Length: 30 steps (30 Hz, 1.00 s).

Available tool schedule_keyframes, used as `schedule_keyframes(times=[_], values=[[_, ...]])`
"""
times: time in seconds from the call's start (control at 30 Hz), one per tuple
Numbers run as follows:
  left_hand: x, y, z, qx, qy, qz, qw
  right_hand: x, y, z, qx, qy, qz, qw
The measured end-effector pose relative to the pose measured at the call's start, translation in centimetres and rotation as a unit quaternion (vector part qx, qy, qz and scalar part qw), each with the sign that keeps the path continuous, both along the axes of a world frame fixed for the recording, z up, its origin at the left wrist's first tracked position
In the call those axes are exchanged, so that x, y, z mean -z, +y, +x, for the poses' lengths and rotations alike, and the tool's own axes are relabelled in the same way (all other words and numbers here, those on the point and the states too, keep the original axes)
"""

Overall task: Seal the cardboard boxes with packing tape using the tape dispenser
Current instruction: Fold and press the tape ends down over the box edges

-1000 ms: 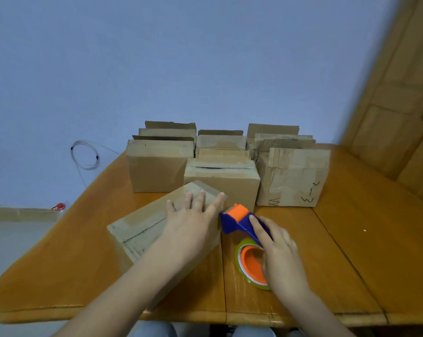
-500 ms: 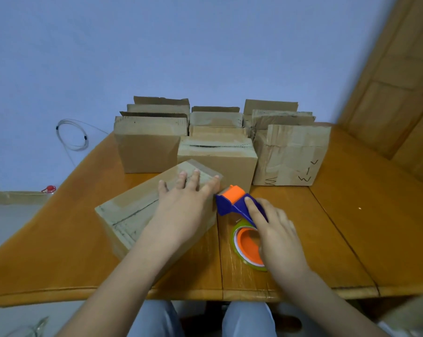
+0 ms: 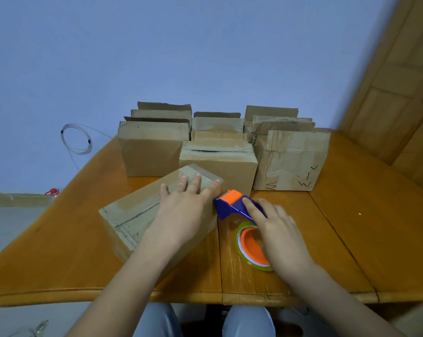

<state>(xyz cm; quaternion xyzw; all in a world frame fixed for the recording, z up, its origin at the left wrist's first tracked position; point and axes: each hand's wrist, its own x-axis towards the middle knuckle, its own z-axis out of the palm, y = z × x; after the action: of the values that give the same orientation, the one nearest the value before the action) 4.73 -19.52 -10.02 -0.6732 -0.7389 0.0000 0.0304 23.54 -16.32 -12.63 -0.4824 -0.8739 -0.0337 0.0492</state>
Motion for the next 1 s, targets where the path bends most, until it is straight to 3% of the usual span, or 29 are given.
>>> schedule_keyframes(times=[0.27, 0.33, 0.37, 0.5, 0.6, 0.73, 0.83, 1.0], values=[[0.0, 0.1, -0.2, 0.006, 0.007, 0.004, 1.0, -1.8, 1.4, -0.2, -0.051, -0.126, 0.102, 0.985], [0.1, -0.1, -0.2, 0.005, 0.011, 0.008, 1.0, -0.6, 1.5, -0.1, -0.103, -0.223, 0.091, 0.965], [0.1, -0.1, -0.3, 0.007, 0.013, 0.008, 1.0, 0.1, 1.6, 0.3, -0.098, -0.222, 0.079, 0.967], [0.2, 0.0, -0.5, 0.009, 0.012, 0.013, 1.0, -2.0, 3.4, 2.4, 0.03, -0.127, 0.096, 0.987], [0.2, 0.1, -0.5, 0.016, 0.018, 0.013, 1.0, -2.6, 4.5, 3.9, 0.027, 0.003, 0.068, 0.997], [0.3, 0.1, -1.1, 0.033, 0.025, 0.013, 0.999, -1.4, 6.1, 5.1, -0.011, 0.165, -0.062, 0.984], [-0.2, -0.1, -2.6, 0.063, 0.011, -0.009, 0.998, -0.7, 7.1, 5.3, 0.009, 0.207, -0.176, 0.962], [-1.6, -0.2, -5.3, 0.099, -0.052, -0.055, 0.992, 0.3, 8.9, 5.2, 0.035, 0.216, -0.281, 0.934]])
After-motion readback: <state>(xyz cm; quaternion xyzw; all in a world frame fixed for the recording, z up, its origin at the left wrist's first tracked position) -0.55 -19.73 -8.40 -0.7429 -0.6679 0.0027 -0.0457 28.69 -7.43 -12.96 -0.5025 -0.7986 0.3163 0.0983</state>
